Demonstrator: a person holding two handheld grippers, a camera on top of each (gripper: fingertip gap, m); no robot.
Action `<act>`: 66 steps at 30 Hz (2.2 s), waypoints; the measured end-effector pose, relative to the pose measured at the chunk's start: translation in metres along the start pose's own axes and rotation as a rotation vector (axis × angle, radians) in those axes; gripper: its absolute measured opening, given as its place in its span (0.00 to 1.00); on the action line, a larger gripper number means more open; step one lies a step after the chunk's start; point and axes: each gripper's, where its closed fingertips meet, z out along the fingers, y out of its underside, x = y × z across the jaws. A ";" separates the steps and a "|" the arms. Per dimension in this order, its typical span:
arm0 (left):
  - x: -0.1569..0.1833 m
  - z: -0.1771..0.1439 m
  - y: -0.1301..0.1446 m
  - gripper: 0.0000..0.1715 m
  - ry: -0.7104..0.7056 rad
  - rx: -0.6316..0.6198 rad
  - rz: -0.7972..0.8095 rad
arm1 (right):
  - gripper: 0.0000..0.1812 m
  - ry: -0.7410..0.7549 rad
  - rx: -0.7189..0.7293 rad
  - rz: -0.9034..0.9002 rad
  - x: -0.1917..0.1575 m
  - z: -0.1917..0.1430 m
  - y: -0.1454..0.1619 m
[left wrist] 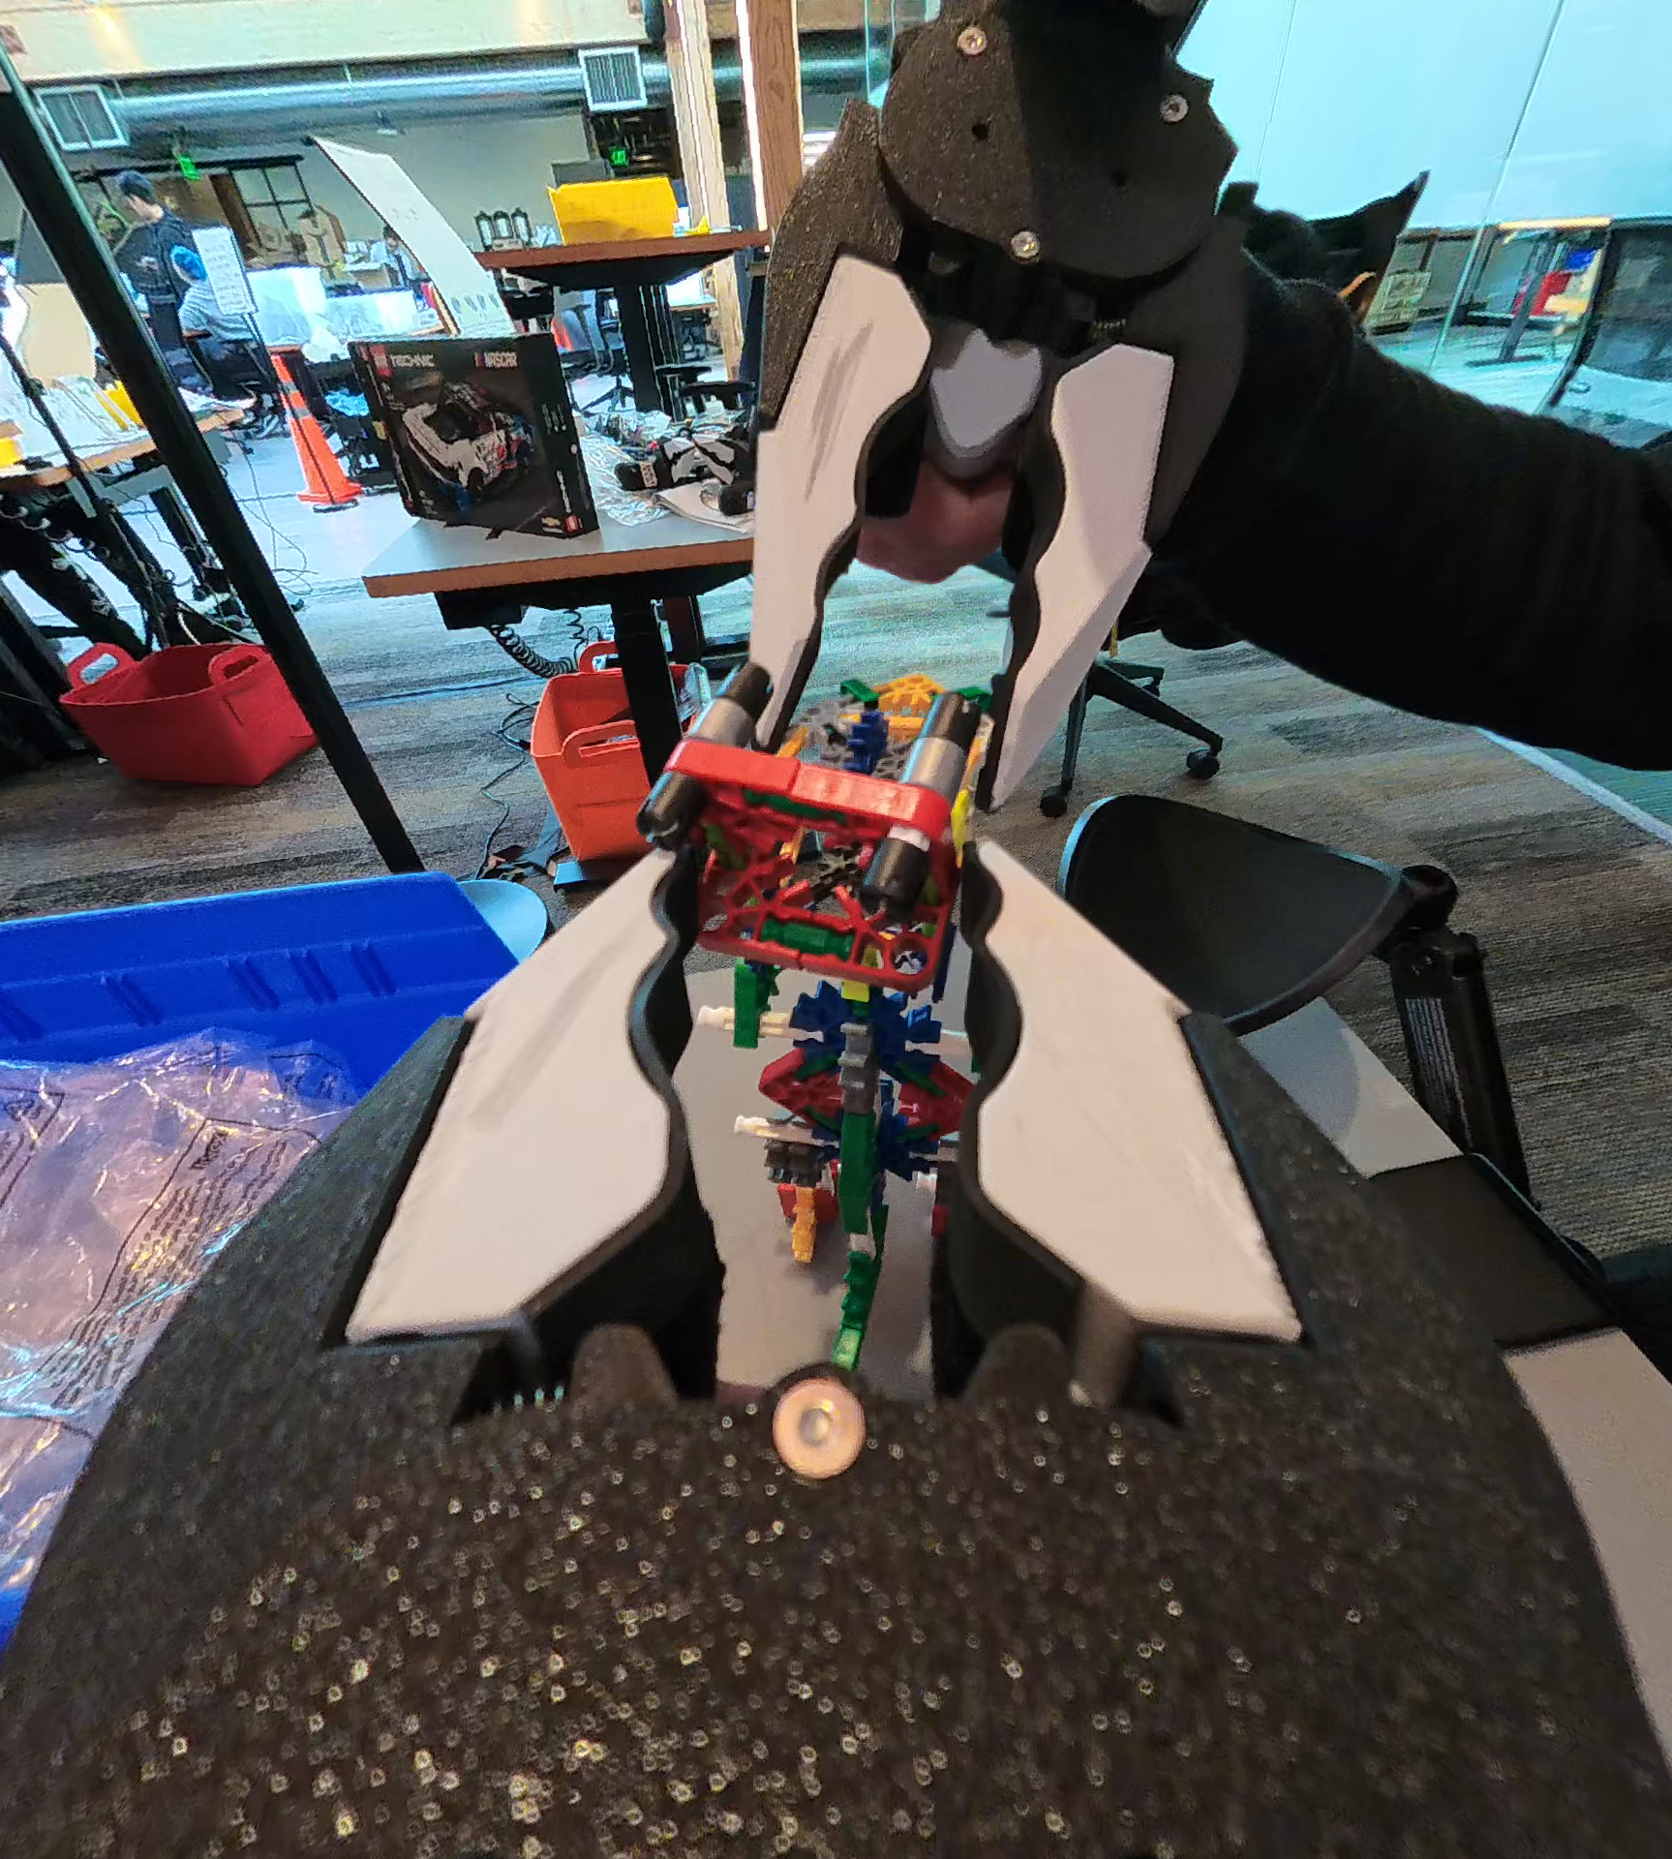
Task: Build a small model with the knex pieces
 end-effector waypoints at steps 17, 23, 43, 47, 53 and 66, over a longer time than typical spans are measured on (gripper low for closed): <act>-0.001 0.002 -0.009 0.31 0.054 0.126 -0.112 | 0.24 -0.006 0.066 0.019 0.002 0.005 0.001; -0.002 0.005 -0.010 0.29 0.066 0.179 -0.144 | 0.24 0.008 0.079 0.008 0.002 0.005 0.001; -0.003 0.004 -0.011 0.29 0.095 0.241 -0.178 | 0.27 -0.019 0.222 0.099 0.001 0.006 -0.004; -0.002 0.004 -0.011 0.29 0.100 0.242 -0.180 | 0.27 -0.008 0.210 0.100 0.002 0.009 0.000; -0.002 0.004 -0.011 0.29 0.102 0.236 -0.183 | 0.30 -0.029 0.234 0.119 0.001 0.006 -0.002; 0.003 0.005 -0.011 0.29 0.108 0.201 -0.151 | 0.12 -0.045 0.154 0.243 0.022 0.000 0.004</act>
